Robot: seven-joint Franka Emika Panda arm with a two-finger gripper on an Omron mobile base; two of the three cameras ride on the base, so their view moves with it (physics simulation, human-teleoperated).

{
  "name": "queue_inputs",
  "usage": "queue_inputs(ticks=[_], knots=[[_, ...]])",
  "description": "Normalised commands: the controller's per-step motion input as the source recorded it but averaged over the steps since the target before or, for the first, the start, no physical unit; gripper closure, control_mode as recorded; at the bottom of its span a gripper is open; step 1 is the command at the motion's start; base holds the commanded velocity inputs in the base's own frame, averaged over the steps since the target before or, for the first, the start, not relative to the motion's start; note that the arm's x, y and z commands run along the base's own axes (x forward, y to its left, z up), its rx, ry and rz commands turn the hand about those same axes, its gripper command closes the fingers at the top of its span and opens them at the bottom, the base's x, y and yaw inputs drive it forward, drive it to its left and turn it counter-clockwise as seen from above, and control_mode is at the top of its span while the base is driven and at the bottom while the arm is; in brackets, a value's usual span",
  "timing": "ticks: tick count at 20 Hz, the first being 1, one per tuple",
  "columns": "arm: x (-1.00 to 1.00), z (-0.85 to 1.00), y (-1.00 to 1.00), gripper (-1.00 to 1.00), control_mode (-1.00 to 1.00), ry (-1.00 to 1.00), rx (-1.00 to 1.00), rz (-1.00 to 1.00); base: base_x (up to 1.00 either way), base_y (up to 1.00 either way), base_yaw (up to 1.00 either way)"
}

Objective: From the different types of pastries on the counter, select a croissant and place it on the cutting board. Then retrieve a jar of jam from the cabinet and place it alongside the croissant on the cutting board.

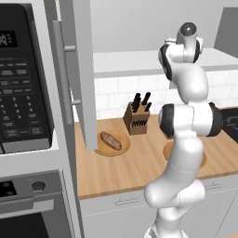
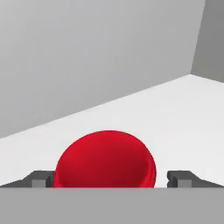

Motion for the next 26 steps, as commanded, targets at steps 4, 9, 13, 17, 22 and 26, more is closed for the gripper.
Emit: queue_inputs(ticks=[4, 9, 13, 17, 22, 26], knots=[[0.23, -0.47, -0.01, -1.00, -1.00, 0.12, 0.00, 0.08, 0.00, 0.00, 0.00], [0.22, -0.48, -0.05, -1.00, -1.00, 0.02, 0.00, 0.08, 0.00, 0.00, 0.00], [0.06, -0.53, -0.09, -1.00, -1.00, 0.00, 0.00, 0.09, 0.00, 0.00, 0.00], [0.00, -0.51, -0.07, 1.00, -1.00, 0.00, 0.00, 0.09, 0.00, 0.00, 0.00], [0.00, -0.50, -0.11, 1.00, -1.00, 0.01, 0.00, 0.06, 0.00, 0.00, 0.00], [0.00, -0.38, -0.19, 1.00, -1.00, 0.00, 0.01, 0.02, 0.00, 0.00, 0.00]])
